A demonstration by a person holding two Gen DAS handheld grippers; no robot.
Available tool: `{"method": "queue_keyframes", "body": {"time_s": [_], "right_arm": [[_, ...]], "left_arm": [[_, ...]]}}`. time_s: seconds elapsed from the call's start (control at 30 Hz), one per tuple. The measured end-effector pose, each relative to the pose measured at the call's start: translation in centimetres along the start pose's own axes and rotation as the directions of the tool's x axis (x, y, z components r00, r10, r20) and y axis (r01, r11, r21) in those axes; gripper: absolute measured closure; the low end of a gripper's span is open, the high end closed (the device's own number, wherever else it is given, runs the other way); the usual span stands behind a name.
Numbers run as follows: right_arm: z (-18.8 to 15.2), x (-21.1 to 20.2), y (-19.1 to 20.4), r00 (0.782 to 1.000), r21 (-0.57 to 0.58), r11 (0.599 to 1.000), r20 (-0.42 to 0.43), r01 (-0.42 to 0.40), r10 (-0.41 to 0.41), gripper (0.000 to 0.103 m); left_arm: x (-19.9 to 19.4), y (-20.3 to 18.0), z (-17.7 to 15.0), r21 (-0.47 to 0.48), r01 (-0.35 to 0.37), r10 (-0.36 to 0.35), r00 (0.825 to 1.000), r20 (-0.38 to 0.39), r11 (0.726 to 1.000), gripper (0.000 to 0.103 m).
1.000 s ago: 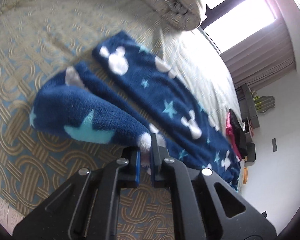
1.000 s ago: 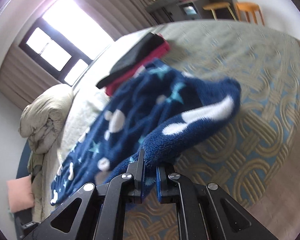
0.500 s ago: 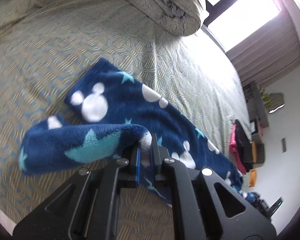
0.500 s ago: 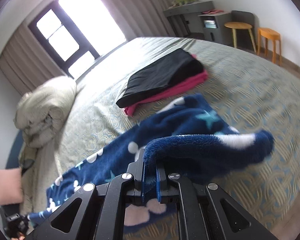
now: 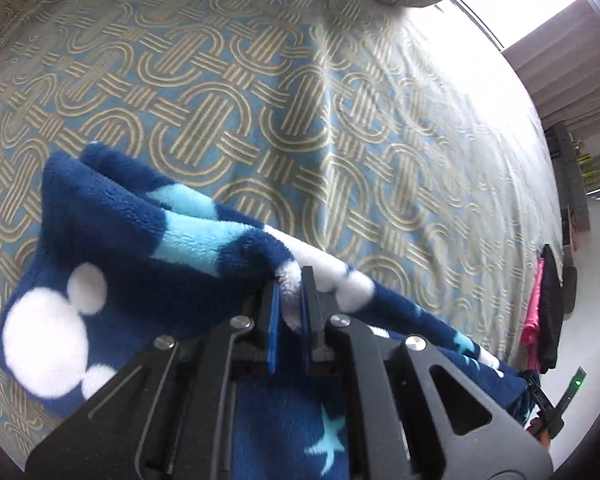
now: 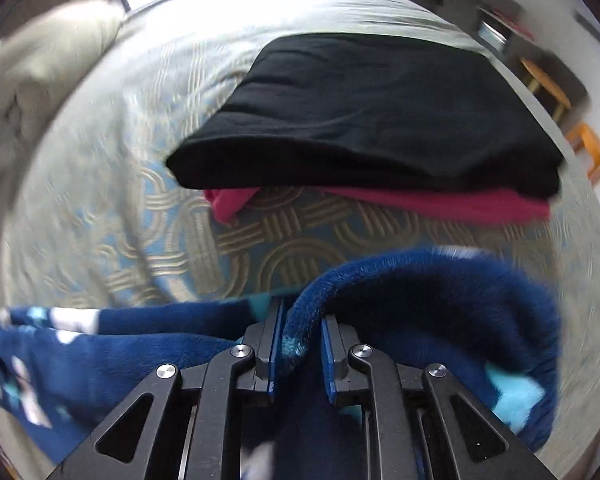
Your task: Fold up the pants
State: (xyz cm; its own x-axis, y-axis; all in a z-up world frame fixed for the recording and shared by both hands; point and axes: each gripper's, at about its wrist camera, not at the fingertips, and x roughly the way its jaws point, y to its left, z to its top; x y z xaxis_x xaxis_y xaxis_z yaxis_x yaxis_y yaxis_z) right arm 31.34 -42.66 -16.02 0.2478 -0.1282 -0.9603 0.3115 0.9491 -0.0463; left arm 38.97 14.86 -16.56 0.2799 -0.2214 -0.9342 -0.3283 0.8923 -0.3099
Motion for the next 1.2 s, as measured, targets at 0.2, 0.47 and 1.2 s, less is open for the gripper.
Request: {"method": "queue_keyframes", "body": {"time_s": [0.2, 0.47, 1.2], "right_arm": [[-0.6, -1.3, -1.7, 0.994, -0.07, 0.991, -0.022, -0.111, 0.109, 0.08], [-4.5, -6.5, -5.5, 0.994, -0.07, 0.997, 0.11, 0.022, -0.014, 0.036], [-4.3, -2.0, -9.9, 0.982, 0.136, 0.977, 0.074, 0.165, -0.176, 0.033]], "left_arm": [[-1.3, 0.1, 0.4, 0.076, -0.009, 0.008, 1.0, 0.022, 0.997, 0.091], [-8.7, 5.3, 1.5, 0.059, -0.069, 0.057, 0.981, 0.186, 0.996, 0.061], [-2.2, 10.8, 1.8, 0.099, -0.126, 0.112, 0.984, 0.135, 0.987, 0.032]]}}
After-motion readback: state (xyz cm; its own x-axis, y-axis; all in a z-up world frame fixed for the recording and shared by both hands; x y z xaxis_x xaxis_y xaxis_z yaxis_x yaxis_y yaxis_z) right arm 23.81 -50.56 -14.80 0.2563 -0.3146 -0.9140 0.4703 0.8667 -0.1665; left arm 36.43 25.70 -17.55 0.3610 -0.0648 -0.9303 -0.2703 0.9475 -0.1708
